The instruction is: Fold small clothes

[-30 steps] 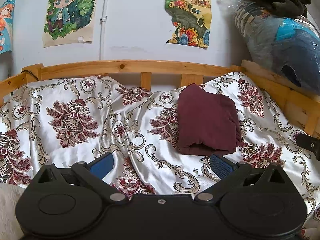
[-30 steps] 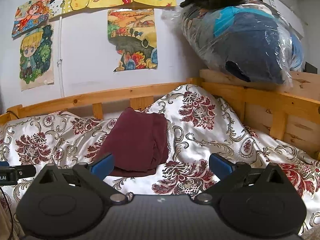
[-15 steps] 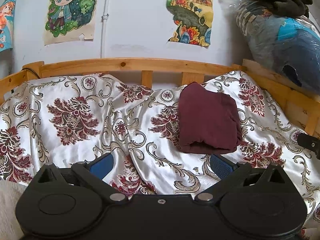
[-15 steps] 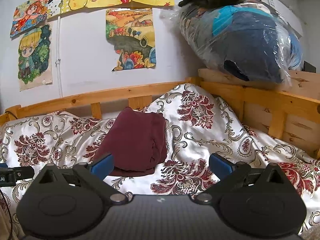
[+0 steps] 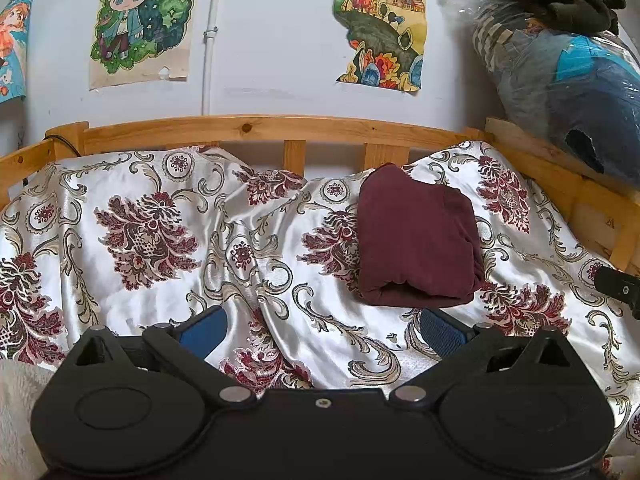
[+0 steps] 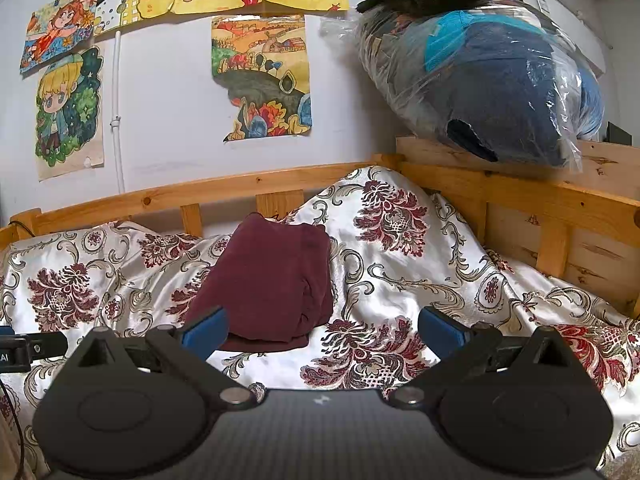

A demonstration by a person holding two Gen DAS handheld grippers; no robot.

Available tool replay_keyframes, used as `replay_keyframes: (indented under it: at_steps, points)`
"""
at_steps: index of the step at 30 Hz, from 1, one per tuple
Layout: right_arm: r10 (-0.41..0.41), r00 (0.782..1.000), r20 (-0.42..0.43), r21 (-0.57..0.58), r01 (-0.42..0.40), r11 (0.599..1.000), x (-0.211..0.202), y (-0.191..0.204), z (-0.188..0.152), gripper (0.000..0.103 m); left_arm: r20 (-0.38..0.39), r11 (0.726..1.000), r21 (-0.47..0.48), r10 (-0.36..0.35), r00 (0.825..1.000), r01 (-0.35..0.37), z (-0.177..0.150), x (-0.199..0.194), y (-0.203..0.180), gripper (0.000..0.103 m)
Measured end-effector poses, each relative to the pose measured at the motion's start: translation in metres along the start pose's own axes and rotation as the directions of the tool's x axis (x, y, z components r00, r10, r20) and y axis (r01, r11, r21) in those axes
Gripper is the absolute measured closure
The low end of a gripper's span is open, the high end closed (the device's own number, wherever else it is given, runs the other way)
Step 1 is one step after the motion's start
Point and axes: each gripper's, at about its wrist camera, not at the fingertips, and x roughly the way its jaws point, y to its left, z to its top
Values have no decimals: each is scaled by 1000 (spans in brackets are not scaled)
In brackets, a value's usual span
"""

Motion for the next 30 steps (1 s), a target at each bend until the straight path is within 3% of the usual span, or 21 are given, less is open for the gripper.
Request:
replay_keyframes:
  at_steps: [30]
  points:
    - [0,1000,-4,0,0,1000,1,-1,1,0,-26,1000,-4,21,999,-21,-3,4,1,1]
